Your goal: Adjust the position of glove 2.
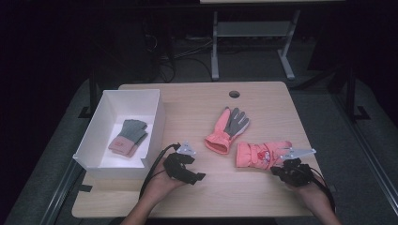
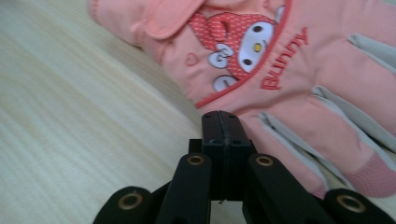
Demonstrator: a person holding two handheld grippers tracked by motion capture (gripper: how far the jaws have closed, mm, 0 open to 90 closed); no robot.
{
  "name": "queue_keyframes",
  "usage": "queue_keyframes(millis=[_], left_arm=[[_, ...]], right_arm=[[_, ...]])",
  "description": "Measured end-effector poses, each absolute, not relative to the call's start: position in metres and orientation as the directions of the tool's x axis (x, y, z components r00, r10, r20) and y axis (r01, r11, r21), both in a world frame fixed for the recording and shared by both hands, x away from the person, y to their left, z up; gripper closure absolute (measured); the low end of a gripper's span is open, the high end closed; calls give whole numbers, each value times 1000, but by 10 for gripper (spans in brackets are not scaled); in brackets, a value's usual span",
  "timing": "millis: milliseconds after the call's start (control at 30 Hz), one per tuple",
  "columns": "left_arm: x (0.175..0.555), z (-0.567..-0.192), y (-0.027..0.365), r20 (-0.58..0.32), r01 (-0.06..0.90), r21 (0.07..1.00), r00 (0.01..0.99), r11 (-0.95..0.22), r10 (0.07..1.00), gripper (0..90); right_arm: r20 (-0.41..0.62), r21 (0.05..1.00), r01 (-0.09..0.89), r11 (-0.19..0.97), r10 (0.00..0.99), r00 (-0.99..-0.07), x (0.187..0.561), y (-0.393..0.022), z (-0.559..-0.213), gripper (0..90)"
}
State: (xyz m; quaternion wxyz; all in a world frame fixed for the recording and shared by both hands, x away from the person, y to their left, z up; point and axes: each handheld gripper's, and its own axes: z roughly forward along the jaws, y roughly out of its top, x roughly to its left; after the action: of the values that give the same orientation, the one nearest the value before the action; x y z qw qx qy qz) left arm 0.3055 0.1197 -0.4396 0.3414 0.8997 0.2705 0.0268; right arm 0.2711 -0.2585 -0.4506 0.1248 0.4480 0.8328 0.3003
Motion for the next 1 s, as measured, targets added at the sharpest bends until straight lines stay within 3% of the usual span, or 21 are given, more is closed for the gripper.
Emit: queue_keyframes(millis=[700,833,1000], left_arm=[[306,-442,119,-135,465,618,858,-634,496,226],[307,-442,120,-137,468,620,855,-630,500,226],[307,-442,119,-138,469,617,855,-632,499,226]], right_arm=[[19,625,708,327,901,-433,339,-284,-448,900],[58,678,675,292,894,-445,332,-281,-428,900],[120,705,638,309,835,-537,329,-244,-413,900]])
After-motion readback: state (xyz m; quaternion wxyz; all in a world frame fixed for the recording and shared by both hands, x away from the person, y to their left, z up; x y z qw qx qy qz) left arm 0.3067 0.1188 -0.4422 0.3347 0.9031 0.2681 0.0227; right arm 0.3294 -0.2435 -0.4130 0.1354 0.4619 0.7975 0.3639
